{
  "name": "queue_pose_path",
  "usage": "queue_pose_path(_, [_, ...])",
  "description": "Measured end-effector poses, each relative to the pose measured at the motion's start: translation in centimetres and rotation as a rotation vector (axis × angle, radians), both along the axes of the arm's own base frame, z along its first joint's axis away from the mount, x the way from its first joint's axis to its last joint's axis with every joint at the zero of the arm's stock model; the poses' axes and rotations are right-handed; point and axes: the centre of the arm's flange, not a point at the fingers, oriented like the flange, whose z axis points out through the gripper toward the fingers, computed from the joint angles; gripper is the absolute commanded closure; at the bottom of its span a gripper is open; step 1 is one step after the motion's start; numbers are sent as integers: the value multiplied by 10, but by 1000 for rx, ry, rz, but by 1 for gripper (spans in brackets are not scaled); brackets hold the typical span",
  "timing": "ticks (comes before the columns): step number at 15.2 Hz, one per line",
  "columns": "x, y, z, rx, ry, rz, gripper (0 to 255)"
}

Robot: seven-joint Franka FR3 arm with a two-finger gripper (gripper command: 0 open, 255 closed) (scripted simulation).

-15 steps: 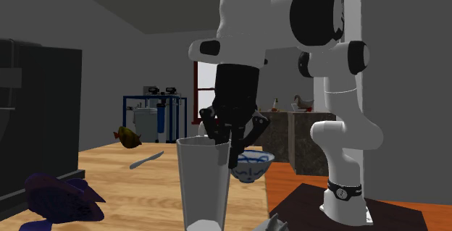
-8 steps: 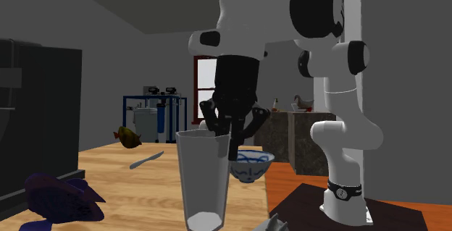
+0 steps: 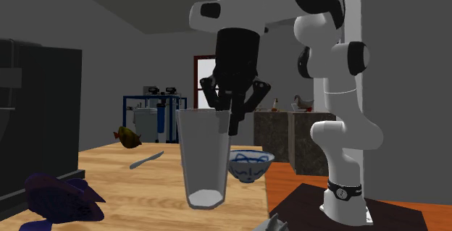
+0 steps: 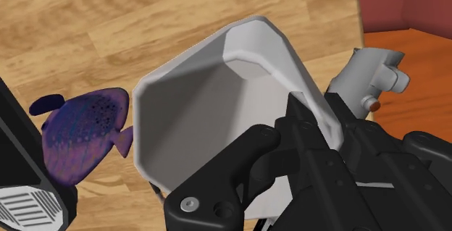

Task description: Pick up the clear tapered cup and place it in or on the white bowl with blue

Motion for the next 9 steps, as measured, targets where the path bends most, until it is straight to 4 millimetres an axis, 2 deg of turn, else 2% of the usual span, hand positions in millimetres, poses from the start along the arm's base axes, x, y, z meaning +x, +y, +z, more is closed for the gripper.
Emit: queue_pose_path(9, [-1,-1,49,0,0,0,255])
